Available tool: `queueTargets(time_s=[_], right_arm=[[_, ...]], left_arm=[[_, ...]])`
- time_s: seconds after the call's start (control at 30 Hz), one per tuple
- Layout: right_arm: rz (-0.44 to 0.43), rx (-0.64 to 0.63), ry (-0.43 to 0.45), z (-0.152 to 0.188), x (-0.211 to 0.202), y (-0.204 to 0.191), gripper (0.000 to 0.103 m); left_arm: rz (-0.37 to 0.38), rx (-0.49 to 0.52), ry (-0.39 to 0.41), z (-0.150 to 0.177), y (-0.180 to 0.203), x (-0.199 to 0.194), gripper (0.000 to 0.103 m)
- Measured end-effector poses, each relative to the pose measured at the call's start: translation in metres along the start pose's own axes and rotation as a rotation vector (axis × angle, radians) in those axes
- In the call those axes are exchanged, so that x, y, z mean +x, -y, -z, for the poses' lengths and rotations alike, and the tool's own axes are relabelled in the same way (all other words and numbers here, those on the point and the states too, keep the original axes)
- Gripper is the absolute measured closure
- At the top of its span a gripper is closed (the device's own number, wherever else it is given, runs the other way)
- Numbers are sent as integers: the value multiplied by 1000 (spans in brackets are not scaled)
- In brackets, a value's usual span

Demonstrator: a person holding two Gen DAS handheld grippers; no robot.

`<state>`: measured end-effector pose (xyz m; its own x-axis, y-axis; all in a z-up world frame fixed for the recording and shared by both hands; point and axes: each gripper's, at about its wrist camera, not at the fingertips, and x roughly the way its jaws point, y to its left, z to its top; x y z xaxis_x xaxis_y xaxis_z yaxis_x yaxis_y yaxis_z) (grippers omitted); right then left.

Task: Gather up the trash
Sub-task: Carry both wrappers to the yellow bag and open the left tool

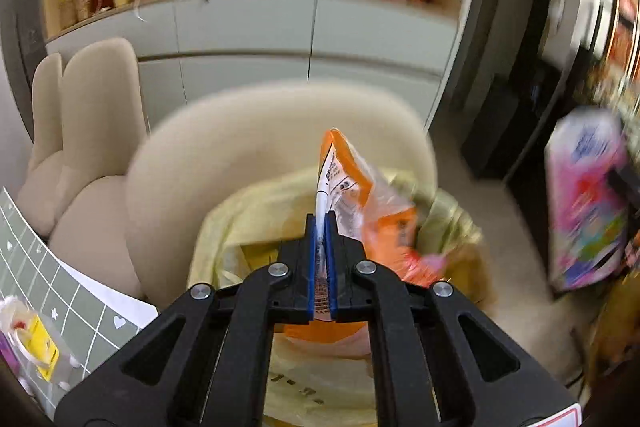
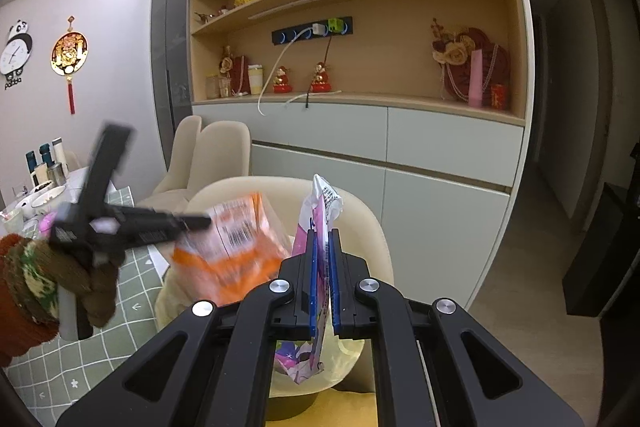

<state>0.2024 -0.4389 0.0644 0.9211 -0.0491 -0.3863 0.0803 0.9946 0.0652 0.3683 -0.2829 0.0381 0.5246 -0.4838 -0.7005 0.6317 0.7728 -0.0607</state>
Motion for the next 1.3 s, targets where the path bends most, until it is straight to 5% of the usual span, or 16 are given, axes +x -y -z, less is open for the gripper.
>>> queueTargets(time_s=[0.37, 0.7, 1.0, 1.17, 1.3], right_arm=[[-42, 106, -38, 8, 25, 23, 96], [-99, 70, -53, -3, 50, -15, 96], [-174, 30, -65, -24, 87, -68, 96], [-230, 23, -212, -20, 137, -93, 96], [-146, -40, -411, 10, 179, -105, 96]], left_arm=[[11, 103, -125, 7, 36, 48, 98], [78, -96, 12, 12, -15, -1, 63], [18, -186, 106, 39, -53, -53, 61], [26, -203, 98, 54, -68, -69, 60], [40, -234, 90, 68, -78, -78, 60]])
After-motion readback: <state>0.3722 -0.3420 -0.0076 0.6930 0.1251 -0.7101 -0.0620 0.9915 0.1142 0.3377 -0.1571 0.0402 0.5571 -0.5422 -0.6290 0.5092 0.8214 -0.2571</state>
